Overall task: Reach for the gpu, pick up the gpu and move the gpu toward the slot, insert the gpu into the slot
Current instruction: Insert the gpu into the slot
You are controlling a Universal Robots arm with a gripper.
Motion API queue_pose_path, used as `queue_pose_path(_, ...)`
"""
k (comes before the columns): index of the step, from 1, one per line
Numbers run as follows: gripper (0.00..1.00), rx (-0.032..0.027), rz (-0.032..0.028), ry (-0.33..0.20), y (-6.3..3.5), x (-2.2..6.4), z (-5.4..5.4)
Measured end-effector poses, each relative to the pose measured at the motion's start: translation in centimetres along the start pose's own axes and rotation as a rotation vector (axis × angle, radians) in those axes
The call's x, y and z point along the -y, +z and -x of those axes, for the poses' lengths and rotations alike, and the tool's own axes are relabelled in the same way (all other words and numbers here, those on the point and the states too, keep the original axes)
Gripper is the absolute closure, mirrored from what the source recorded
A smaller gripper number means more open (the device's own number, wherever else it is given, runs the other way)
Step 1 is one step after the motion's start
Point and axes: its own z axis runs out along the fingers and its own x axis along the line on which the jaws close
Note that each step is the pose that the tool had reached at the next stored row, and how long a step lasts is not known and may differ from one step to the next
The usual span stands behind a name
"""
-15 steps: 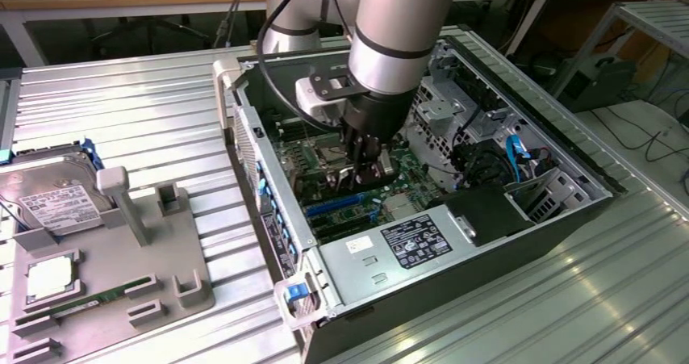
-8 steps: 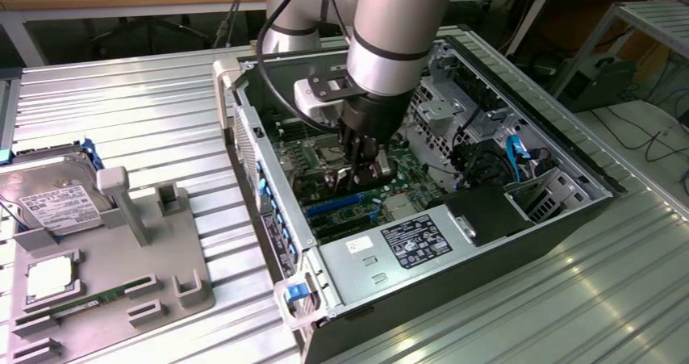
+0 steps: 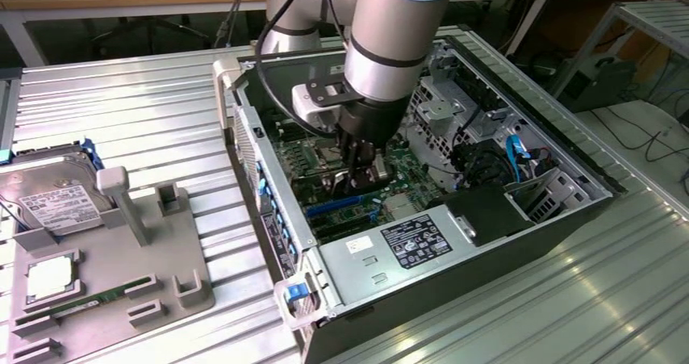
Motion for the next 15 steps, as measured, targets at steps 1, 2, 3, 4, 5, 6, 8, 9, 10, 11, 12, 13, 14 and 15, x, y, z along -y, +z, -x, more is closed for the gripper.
queue_pose_path(1,0.73,-0.0003,0.0009,0.0,0.03,-0.01,0.0)
queue_pose_path(2,0.73,-0.0005,0.0011,0.0,0.03,0.0,0.0)
queue_pose_path(3,0.73,-0.0005,0.0012,0.0,0.04,0.0,-0.01)
queue_pose_path(4,0.73,-0.0001,0.001,0.0,0.09,0.0,-0.01)
queue_pose_path(5,0.73,0.0002,0.0009,0.0,0.16,0.0,0.0)
queue_pose_path(6,0.73,0.0,0.001,0.0,0.23,0.01,-0.01)
queue_pose_path(8,0.73,-0.0004,0.0011,0.0,0.23,0.01,-0.01)
queue_pose_path(9,0.73,-0.0004,0.0012,0.0,0.24,0.01,-0.01)
queue_pose_path(10,0.73,0.0,0.001,0.0,0.26,0.01,0.03)
queue_pose_path(11,0.73,-0.0001,0.001,0.0,0.26,0.01,0.1)
queue_pose_path(12,0.73,-0.0001,0.001,0.0,0.26,0.01,0.12)
queue_pose_path(13,0.73,0.0,0.001,0.0,0.27,0.01,0.13)
queue_pose_path(14,0.73,-0.0002,0.0011,0.0,0.27,0.0,0.13)
queue_pose_path(15,0.73,-0.0002,0.0011,0.0,0.27,0.0,0.13)
